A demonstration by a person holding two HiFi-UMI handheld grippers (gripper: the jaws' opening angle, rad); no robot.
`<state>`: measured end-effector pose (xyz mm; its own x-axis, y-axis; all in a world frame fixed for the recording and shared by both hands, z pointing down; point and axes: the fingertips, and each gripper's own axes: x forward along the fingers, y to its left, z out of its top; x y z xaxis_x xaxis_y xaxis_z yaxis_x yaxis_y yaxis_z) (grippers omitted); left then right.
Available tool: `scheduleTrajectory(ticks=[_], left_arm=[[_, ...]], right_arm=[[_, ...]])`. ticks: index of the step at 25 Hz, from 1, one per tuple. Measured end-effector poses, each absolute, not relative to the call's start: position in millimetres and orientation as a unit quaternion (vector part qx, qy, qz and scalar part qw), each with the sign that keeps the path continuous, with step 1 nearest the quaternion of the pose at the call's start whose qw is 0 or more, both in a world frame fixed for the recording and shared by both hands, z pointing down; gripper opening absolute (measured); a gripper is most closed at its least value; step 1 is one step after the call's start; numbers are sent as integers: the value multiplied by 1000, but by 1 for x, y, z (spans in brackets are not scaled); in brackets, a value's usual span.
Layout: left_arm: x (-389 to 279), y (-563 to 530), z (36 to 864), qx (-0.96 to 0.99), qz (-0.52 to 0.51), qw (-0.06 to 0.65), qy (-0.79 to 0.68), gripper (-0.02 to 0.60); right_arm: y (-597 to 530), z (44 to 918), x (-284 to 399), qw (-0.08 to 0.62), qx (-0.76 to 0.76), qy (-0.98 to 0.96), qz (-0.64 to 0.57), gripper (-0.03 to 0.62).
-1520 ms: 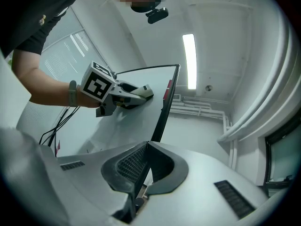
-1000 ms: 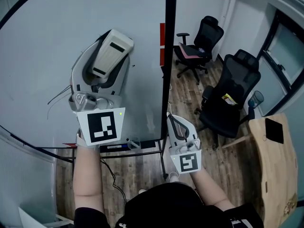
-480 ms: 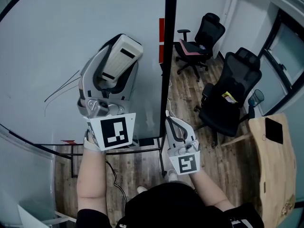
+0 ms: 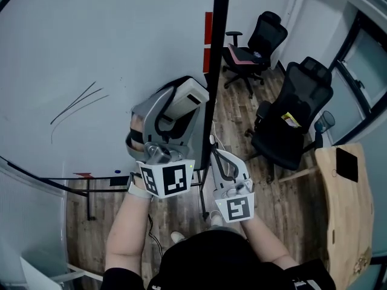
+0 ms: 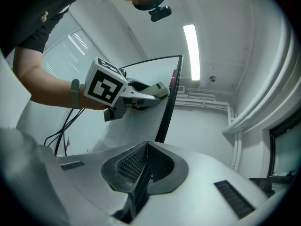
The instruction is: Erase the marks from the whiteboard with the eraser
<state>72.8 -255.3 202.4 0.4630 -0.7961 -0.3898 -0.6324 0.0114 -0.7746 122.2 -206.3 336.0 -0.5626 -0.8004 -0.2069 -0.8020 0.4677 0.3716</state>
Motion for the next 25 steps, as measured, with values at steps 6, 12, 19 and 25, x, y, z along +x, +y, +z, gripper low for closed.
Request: scheduleTrajectory(ticks=[6, 12, 19, 25], left_arm=[[77, -255, 211, -708, -86, 488, 503, 267], [49, -251, 184, -703, -66, 488, 513, 267], [-2, -245, 136, -683, -39, 496, 535, 267], [-35, -240, 99, -669, -54, 507, 542, 267]], right_arm=[[-208, 343, 123, -13, -468, 857, 215, 29], [-212, 342, 113, -11, -461, 860, 218, 29], [-213, 329, 89, 20, -446, 866, 223, 28], [-215, 331, 78, -6, -434, 870, 235, 28]])
